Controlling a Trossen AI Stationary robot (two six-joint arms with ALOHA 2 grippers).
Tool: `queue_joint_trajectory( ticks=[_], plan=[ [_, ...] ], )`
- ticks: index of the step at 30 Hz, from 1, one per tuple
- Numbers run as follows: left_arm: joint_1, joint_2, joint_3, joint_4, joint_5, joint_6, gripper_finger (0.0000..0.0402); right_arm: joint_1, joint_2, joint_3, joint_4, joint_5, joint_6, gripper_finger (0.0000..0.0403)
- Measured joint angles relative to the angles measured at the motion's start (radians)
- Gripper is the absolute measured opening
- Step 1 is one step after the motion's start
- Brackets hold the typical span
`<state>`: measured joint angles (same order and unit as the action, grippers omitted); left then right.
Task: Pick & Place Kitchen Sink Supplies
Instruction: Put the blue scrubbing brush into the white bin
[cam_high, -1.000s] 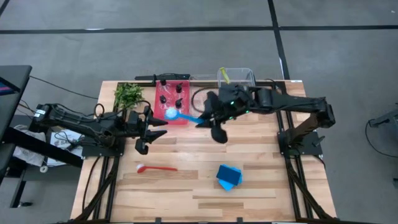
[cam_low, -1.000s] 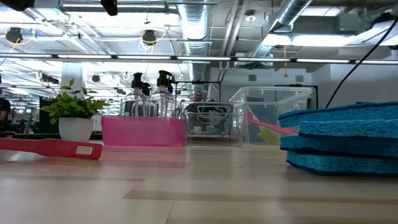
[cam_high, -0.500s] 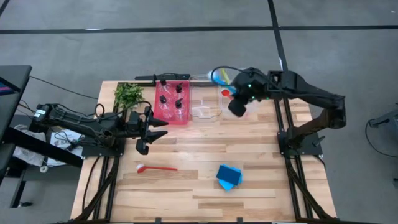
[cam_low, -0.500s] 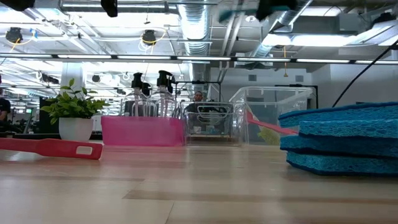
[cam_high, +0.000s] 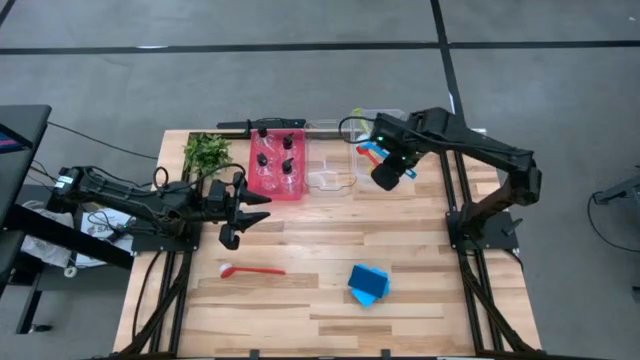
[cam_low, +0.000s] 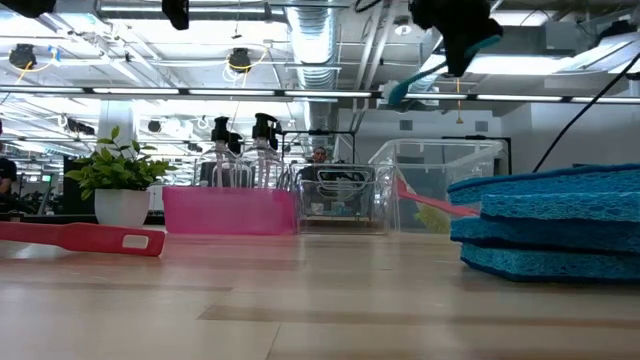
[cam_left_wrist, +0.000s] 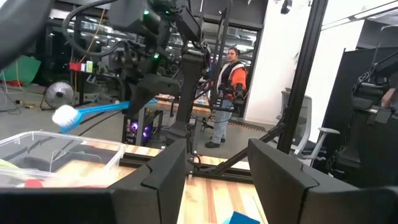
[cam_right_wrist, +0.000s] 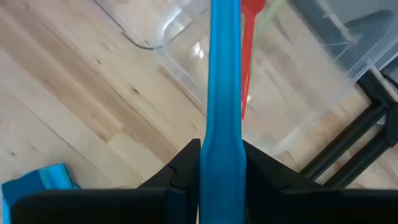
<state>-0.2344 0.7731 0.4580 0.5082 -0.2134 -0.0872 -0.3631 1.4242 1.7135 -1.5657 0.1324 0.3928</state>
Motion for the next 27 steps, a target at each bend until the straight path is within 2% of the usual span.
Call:
queue_joint_trajectory(
  ticks=[6,11,19,27],
  plan=[
    [0.0,0.0,0.0,-0.007,0.0,-0.002,0.0172,-0.076,0.059,0.0,-0.004,-0.017,0.001,0.008],
    [0.0,0.0,0.0,-0.008,0.0,-0.008,0.0172,-0.156,0.107,0.0,-0.005,-0.087,0.017,0.008],
    [0.0,0.0,0.0,-0.011,-0.001,-0.008,0.0172,-0.27,0.201,0.0,-0.005,-0.139,0.054,0.008],
    [0.0,0.0,0.0,-0.011,-0.004,-0.008,0.0172,-0.346,0.283,0.0,-0.005,-0.141,0.054,0.0087]
  ],
)
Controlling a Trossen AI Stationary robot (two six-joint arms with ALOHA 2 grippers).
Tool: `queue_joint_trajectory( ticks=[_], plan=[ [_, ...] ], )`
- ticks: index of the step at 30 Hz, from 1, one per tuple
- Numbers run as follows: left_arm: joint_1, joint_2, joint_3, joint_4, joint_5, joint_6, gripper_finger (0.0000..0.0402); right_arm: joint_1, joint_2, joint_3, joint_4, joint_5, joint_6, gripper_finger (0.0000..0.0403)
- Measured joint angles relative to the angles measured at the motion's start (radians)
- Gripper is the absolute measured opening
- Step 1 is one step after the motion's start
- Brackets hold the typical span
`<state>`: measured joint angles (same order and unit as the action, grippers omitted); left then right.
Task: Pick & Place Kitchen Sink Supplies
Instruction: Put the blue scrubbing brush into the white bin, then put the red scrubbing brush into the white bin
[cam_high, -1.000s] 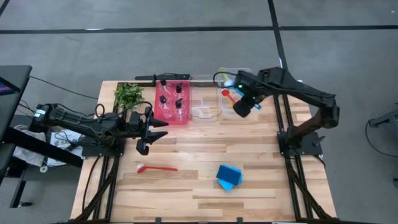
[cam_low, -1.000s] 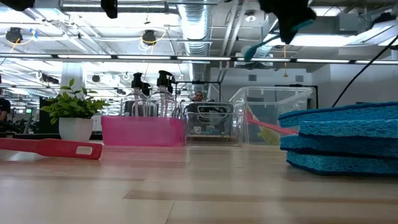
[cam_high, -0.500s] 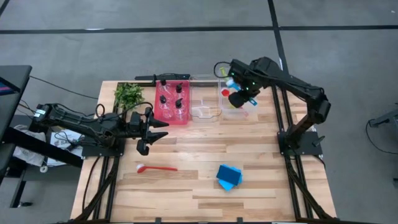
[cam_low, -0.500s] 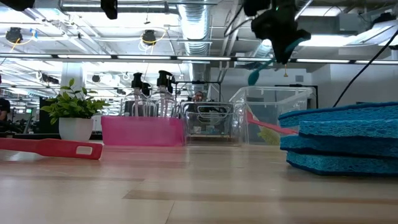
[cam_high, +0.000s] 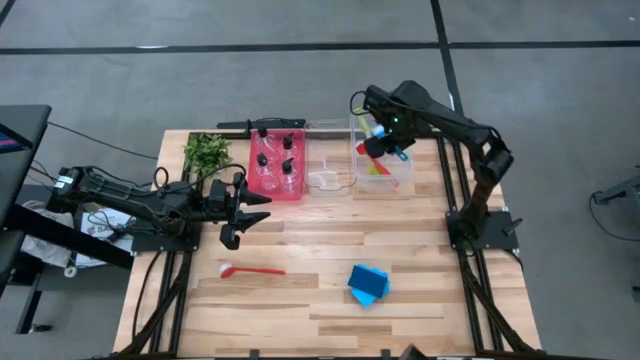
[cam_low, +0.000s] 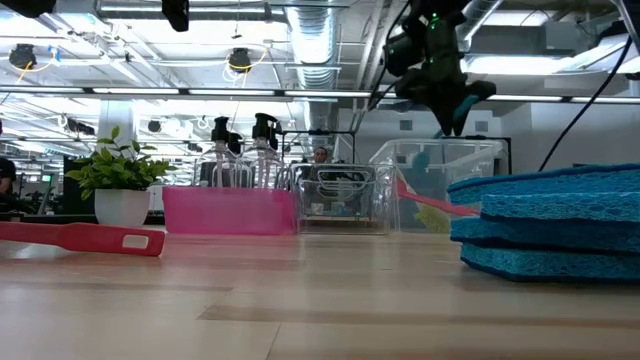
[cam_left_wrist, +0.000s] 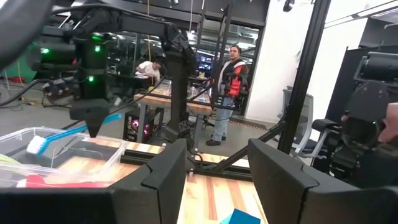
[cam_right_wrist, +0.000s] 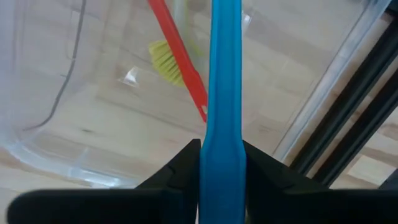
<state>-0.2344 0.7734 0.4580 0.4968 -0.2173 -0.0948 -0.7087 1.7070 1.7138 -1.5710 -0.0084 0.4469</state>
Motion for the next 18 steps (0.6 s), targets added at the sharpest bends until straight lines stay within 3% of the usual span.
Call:
queue_joint_trajectory(
  ticks=[5,14,18],
  plan=[
    [0.0,0.0,0.0,-0.001,0.0,0.0,0.0172,-0.009,0.014,0.0,0.0,0.006,-0.018,0.0117],
    [0.001,0.0,0.0,-0.003,0.001,0.004,0.0172,-0.009,0.005,0.0,0.0,0.056,-0.082,0.0207],
    [0.001,0.0,0.0,-0.005,0.001,0.004,0.0172,-0.003,-0.023,0.0,0.002,0.079,-0.132,0.0224]
  ],
)
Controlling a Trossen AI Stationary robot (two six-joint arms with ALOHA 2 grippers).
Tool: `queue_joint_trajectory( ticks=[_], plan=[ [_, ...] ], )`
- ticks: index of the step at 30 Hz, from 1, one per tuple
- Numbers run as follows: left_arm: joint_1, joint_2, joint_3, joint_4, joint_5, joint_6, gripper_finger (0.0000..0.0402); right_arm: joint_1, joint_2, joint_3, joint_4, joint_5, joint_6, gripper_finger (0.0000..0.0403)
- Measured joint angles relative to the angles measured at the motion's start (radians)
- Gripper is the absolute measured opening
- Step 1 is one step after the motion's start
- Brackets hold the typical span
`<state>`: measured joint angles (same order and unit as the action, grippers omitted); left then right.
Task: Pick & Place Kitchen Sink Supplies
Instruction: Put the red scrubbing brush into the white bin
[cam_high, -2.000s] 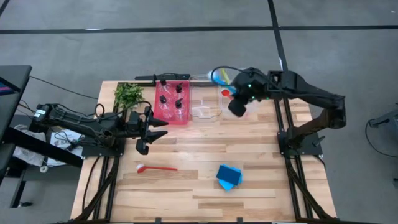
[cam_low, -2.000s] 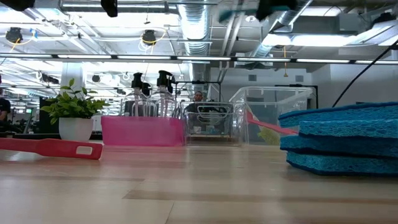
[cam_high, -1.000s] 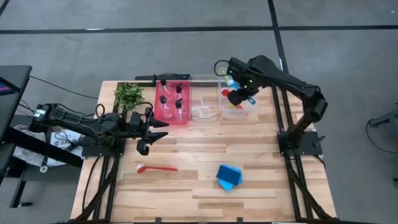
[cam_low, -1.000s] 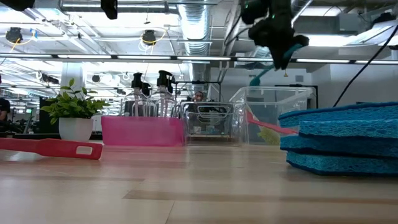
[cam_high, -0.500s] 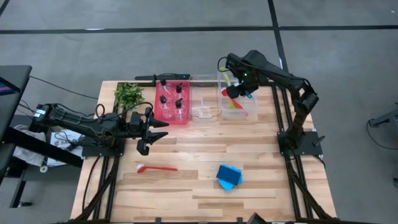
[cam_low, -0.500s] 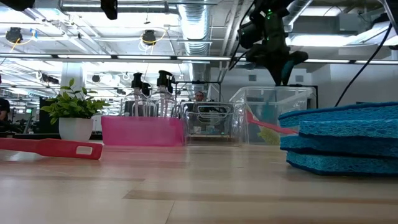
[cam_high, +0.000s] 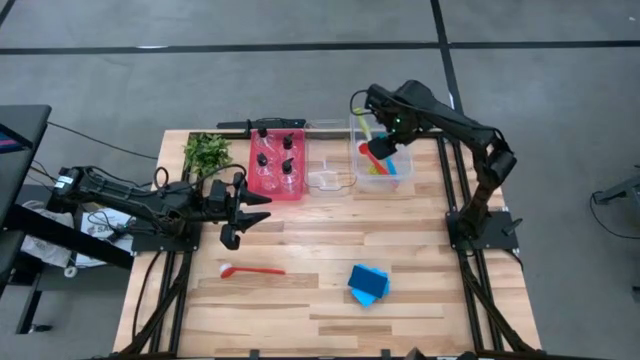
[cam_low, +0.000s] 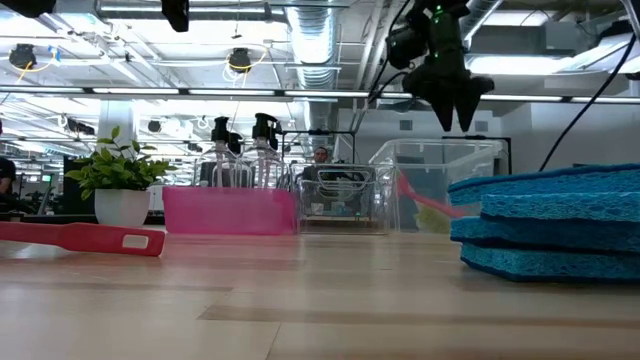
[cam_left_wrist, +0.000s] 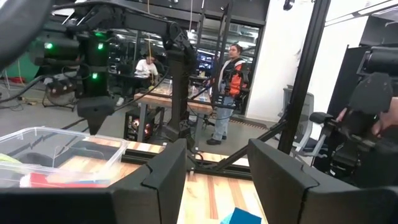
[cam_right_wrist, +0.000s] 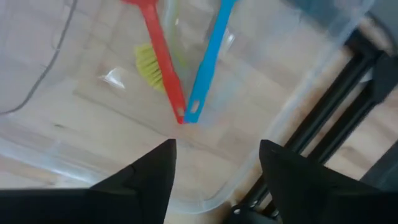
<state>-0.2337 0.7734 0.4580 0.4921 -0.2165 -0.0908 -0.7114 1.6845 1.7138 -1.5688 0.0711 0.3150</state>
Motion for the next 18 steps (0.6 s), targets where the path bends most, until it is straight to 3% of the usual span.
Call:
queue_joint_trajectory(
  ticks=[8,11,18],
  plan=[
    [0.0,0.0,0.001,-0.086,0.021,-0.004,0.0172,0.062,-0.146,0.0,0.115,0.152,0.019,0.0227],
    [-0.001,0.0,0.001,-0.189,0.033,-0.038,0.0172,0.112,-0.229,0.0,0.2,0.202,0.023,0.0226],
    [-0.019,0.0,0.001,-0.528,0.046,-0.102,0.0172,0.255,-0.399,0.0,0.381,0.211,0.0,0.0225]
  ],
)
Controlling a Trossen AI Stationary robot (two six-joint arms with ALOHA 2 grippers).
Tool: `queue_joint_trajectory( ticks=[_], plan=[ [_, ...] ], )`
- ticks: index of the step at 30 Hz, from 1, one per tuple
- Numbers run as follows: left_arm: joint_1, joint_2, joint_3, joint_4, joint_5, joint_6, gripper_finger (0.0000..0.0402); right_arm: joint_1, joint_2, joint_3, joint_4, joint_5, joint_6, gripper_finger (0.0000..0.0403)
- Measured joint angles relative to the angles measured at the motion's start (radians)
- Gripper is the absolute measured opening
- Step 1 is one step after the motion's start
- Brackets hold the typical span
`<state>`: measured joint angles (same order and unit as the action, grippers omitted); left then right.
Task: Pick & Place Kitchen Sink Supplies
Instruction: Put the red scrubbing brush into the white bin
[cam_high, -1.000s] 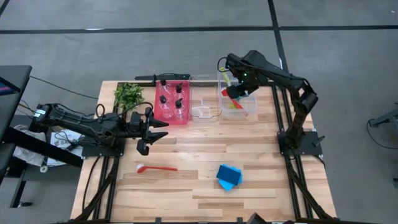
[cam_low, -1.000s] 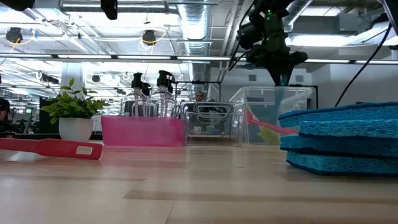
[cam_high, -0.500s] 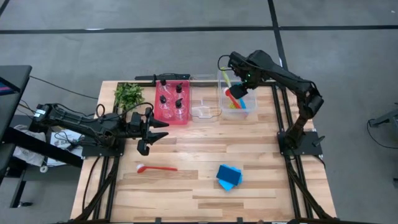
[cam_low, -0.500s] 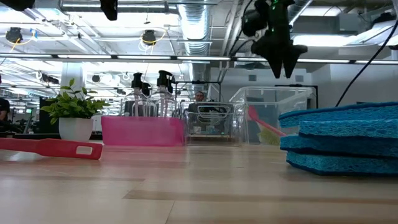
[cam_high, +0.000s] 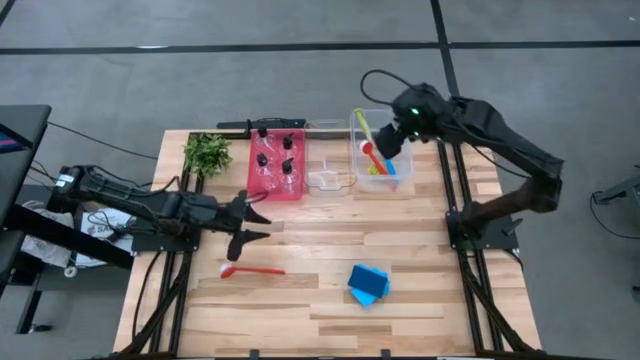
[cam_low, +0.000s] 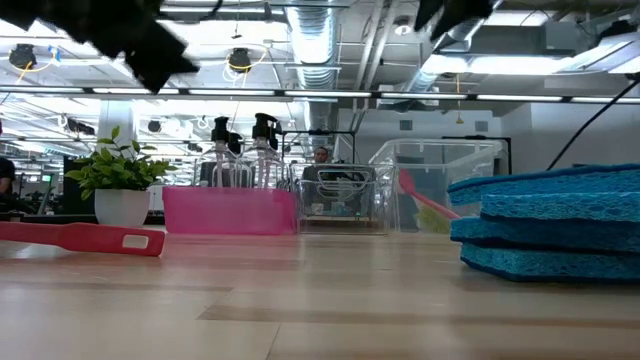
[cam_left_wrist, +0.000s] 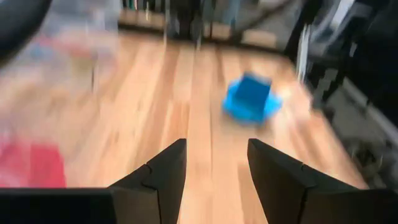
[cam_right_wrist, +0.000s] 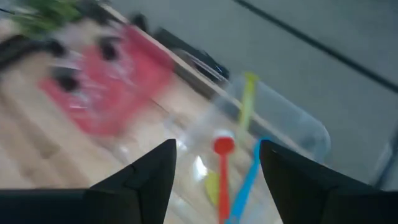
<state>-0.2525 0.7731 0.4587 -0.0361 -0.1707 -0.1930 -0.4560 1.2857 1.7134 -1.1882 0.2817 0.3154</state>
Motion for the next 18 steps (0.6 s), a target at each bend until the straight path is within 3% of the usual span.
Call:
queue_joint_trajectory(
  ticks=[10,14,18],
  plan=[
    [-0.116,0.014,0.0,-0.326,0.021,-0.107,0.0172,0.185,-0.085,0.0,0.025,0.0,-0.026,0.0225],
    [-0.184,0.076,0.0,-0.341,0.1,-0.164,0.0172,0.239,-0.074,0.0,0.025,0.0,-0.027,0.0225],
    [-0.273,0.172,0.0,-0.338,0.105,-0.234,0.0172,0.278,-0.048,0.0,0.022,-0.001,-0.027,0.0225]
  ],
)
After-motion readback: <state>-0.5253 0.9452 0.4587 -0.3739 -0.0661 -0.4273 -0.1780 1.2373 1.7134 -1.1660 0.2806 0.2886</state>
